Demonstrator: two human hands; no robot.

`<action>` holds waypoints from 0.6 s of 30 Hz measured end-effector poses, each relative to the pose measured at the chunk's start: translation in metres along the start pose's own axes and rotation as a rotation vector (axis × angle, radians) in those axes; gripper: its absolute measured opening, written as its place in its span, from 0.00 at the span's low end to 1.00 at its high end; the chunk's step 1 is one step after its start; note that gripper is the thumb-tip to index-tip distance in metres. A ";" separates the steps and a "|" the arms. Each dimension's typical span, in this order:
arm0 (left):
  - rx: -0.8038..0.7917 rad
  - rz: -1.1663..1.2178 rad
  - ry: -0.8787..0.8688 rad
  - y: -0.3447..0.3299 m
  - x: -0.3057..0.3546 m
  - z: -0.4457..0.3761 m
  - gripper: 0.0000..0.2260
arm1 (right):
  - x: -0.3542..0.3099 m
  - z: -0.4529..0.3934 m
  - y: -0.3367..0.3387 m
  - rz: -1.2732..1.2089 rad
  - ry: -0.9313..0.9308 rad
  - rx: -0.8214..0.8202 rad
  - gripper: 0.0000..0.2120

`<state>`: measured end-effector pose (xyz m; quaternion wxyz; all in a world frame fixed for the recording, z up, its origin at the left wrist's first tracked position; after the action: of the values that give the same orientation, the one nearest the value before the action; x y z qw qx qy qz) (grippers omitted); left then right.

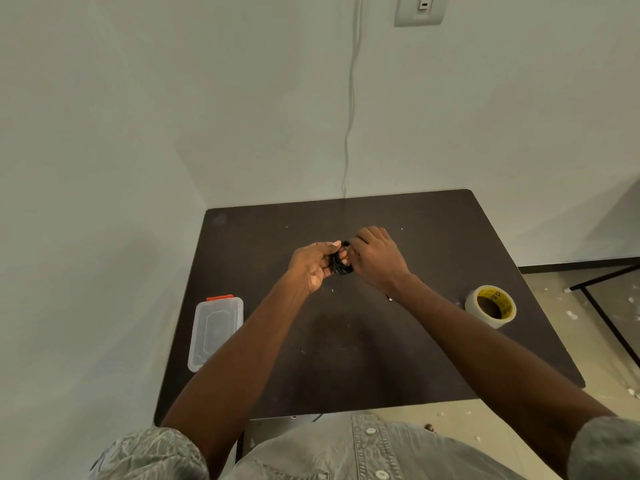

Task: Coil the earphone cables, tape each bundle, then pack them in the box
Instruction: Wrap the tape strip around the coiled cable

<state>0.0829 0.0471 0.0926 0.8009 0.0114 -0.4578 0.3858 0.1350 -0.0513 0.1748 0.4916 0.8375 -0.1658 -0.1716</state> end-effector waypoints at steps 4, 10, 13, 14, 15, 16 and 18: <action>0.017 -0.022 -0.007 0.002 0.002 0.001 0.08 | 0.000 -0.001 0.001 0.008 0.005 0.003 0.04; 0.029 -0.021 -0.034 0.001 0.005 0.003 0.05 | -0.004 -0.002 0.001 -0.001 0.033 -0.002 0.04; 0.027 -0.010 -0.042 0.001 0.006 0.003 0.05 | -0.005 -0.003 0.002 0.009 0.040 -0.005 0.04; 0.025 -0.003 -0.041 0.000 0.006 0.004 0.05 | -0.005 -0.004 0.002 0.010 0.041 -0.007 0.04; 0.024 0.003 -0.041 0.000 0.007 0.004 0.05 | -0.005 -0.004 0.003 0.011 0.043 -0.008 0.04; 0.025 0.009 -0.044 0.000 0.007 0.005 0.05 | -0.006 -0.004 0.004 0.011 0.044 -0.008 0.04; 0.032 0.014 -0.060 0.000 0.009 0.005 0.05 | -0.007 -0.005 0.006 0.011 0.044 -0.014 0.05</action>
<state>0.0819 0.0502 0.1024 0.7838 0.0327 -0.4756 0.3979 0.1302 -0.0476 0.1834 0.5021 0.8366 -0.1583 -0.1516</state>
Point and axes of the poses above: each hand's wrist, its own z-axis away from the middle knuckle, its own y-axis out of the back of the hand, x = y × z, the point moved 9 cm from there along -z, towards the middle knuckle, and after that the axes turned 4 degrees about -z, right-handed, at the moved point
